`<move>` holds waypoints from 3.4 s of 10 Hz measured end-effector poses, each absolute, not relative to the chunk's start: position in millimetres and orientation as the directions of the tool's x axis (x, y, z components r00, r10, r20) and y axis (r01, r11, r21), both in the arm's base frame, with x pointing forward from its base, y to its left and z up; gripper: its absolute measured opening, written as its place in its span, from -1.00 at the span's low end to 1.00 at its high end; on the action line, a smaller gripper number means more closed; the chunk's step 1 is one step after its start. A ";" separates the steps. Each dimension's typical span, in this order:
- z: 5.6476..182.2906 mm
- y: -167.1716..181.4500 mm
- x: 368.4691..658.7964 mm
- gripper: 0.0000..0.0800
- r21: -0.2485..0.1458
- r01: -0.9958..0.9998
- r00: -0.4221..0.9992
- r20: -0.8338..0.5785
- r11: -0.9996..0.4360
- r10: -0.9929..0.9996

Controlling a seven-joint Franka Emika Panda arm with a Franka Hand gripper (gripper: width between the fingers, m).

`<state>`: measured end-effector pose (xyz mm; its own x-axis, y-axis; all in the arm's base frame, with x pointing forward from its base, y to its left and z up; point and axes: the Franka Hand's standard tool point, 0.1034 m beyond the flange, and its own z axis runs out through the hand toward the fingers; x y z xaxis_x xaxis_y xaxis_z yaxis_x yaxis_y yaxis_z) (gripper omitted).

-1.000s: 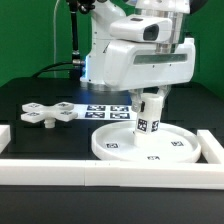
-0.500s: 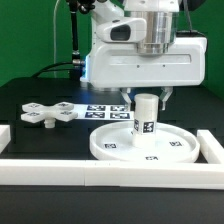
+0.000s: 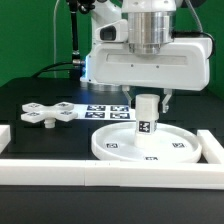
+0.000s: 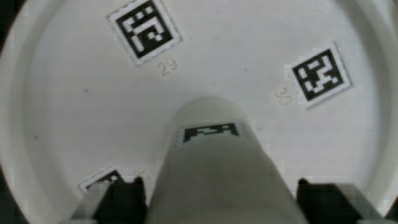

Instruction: Assemble round table

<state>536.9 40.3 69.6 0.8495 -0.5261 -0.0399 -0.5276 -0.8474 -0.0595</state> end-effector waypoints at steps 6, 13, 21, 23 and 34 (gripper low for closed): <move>69.5 42.5 537.1 0.02 -0.058 -0.762 0.648 -0.067 -0.645 -0.759; 70.0 43.8 541.4 0.02 -0.028 -0.983 -0.174 -0.217 0.184 -0.961; 76.4 55.1 545.1 0.53 0.010 -0.970 -0.240 -0.234 0.245 -0.942; 85.0 63.6 548.0 0.62 -0.024 -0.999 -0.036 -0.242 0.043 -0.970; 76.3 66.4 515.3 0.62 -0.077 -0.860 0.505 -0.276 -0.505 -0.818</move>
Offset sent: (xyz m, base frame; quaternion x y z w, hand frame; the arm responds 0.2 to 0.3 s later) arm 0.0000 0.0000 0.0000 0.0000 0.0000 0.1296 0.9916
